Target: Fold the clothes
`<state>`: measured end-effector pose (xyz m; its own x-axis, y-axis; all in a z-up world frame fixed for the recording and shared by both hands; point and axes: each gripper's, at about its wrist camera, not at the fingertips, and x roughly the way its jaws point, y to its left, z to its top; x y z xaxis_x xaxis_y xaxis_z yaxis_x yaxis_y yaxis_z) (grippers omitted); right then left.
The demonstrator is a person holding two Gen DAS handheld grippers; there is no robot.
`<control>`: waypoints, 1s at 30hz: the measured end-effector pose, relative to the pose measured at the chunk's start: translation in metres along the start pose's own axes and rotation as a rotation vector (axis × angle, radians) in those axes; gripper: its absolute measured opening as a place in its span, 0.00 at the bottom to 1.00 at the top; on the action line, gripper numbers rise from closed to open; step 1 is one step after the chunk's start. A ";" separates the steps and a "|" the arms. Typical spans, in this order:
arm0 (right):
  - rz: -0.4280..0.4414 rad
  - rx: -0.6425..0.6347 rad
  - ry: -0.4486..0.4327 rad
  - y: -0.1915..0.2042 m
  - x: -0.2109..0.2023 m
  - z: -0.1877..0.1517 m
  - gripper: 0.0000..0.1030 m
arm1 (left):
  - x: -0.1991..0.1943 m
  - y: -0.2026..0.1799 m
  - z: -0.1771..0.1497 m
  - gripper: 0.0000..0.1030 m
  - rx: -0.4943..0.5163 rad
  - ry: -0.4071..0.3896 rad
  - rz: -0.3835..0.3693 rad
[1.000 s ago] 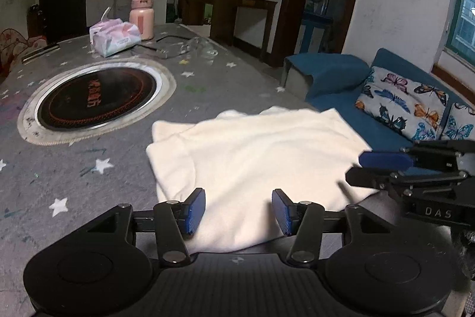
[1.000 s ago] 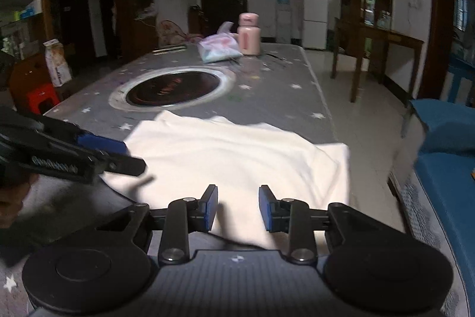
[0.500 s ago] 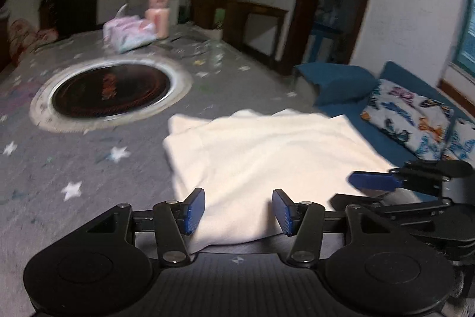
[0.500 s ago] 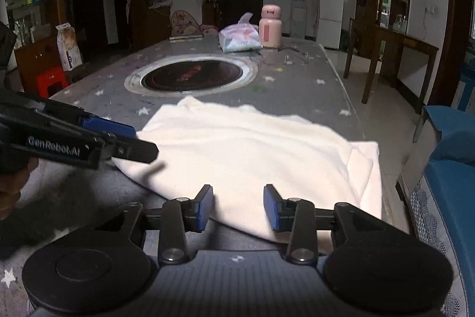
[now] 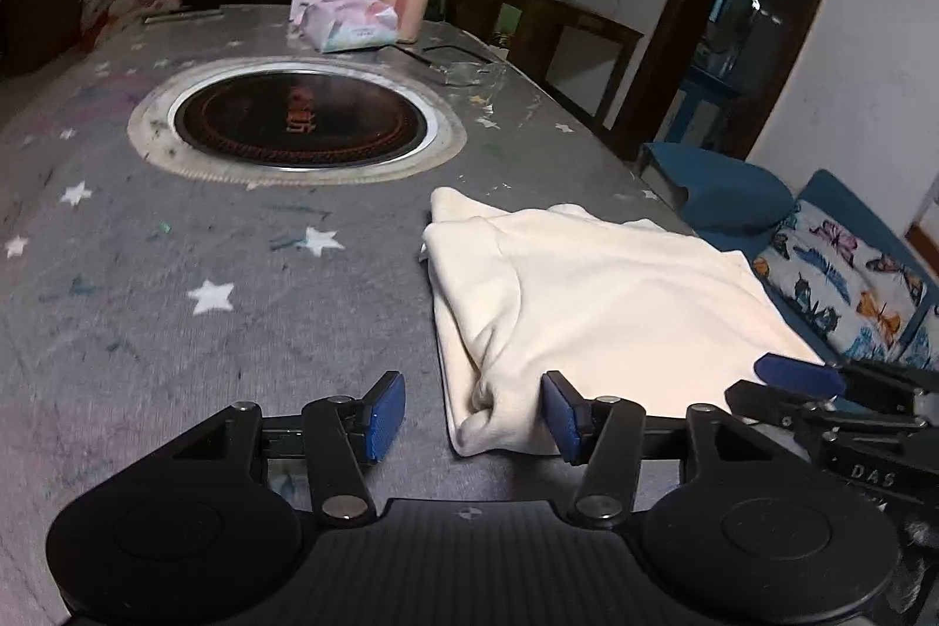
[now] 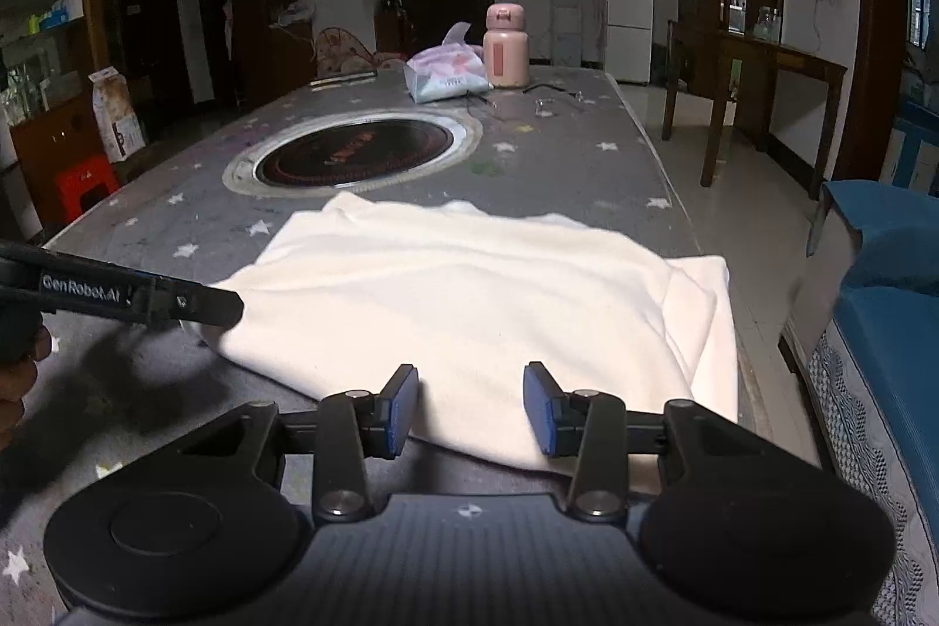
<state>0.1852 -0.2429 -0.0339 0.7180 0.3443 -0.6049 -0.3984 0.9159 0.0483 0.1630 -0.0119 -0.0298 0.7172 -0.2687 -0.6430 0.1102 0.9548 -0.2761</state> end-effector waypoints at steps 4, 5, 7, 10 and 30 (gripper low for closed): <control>0.004 0.013 -0.022 -0.001 -0.004 0.003 0.39 | -0.006 -0.001 0.001 0.53 0.014 -0.032 0.006; 0.005 0.018 -0.030 -0.002 -0.005 0.004 0.39 | -0.003 0.001 0.001 0.53 0.005 -0.019 0.013; 0.002 0.032 -0.021 -0.005 -0.003 0.003 0.39 | 0.003 0.004 0.000 0.54 -0.003 0.001 0.022; -0.003 0.042 -0.011 -0.007 -0.002 0.000 0.39 | 0.002 -0.004 -0.002 0.54 0.053 -0.007 0.048; -0.047 0.043 -0.029 0.014 -0.041 -0.022 0.73 | -0.042 -0.024 -0.029 0.90 0.138 -0.043 0.058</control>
<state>0.1375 -0.2486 -0.0254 0.7520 0.3055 -0.5841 -0.3391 0.9392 0.0547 0.1102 -0.0268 -0.0173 0.7534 -0.2097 -0.6233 0.1591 0.9778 -0.1367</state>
